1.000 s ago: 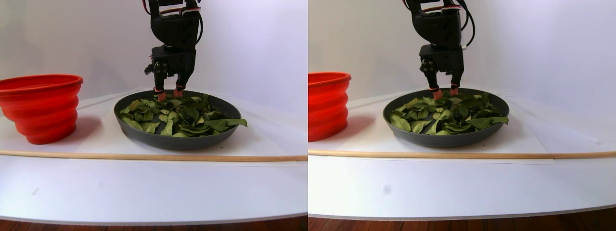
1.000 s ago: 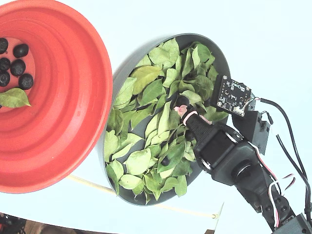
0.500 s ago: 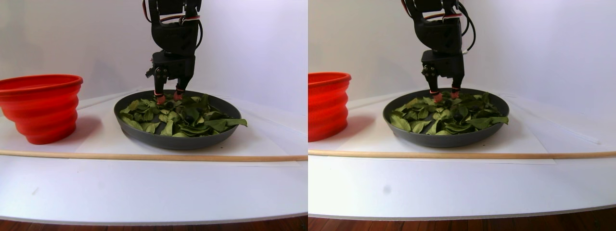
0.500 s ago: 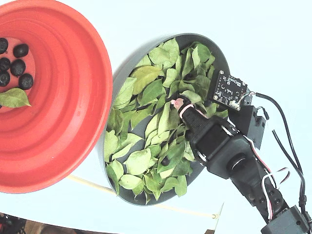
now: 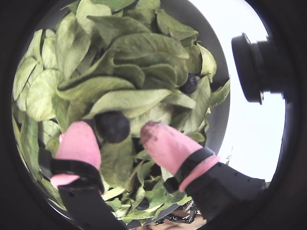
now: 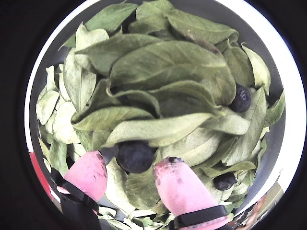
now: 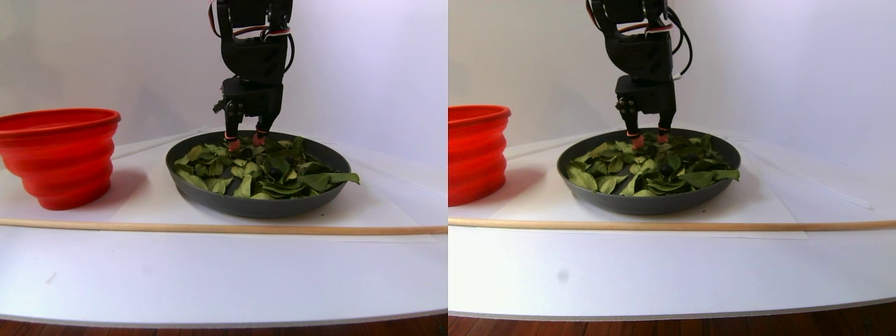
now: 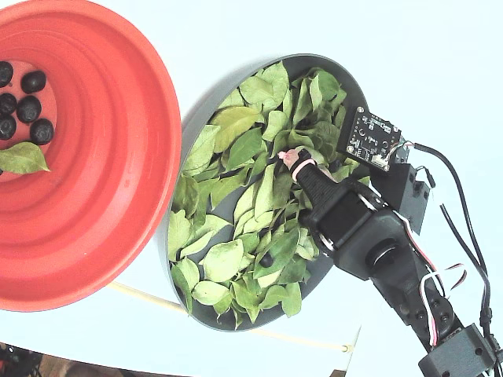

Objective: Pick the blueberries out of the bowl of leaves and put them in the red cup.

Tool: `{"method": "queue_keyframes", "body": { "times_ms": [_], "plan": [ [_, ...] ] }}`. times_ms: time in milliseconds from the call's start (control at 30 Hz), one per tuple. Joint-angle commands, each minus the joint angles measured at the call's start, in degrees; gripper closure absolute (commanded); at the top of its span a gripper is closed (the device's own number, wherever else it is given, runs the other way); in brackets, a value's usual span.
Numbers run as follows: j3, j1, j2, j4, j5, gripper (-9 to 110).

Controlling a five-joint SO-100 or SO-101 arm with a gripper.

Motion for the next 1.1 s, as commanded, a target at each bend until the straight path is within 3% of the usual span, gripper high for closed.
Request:
{"method": "queue_keyframes", "body": {
  "times_ms": [0,1067],
  "plan": [
    [-3.08,0.26,0.09,-0.79,0.53,83],
    [-2.99,1.05,-4.57,-3.60,-0.26,86]
  ]
}}
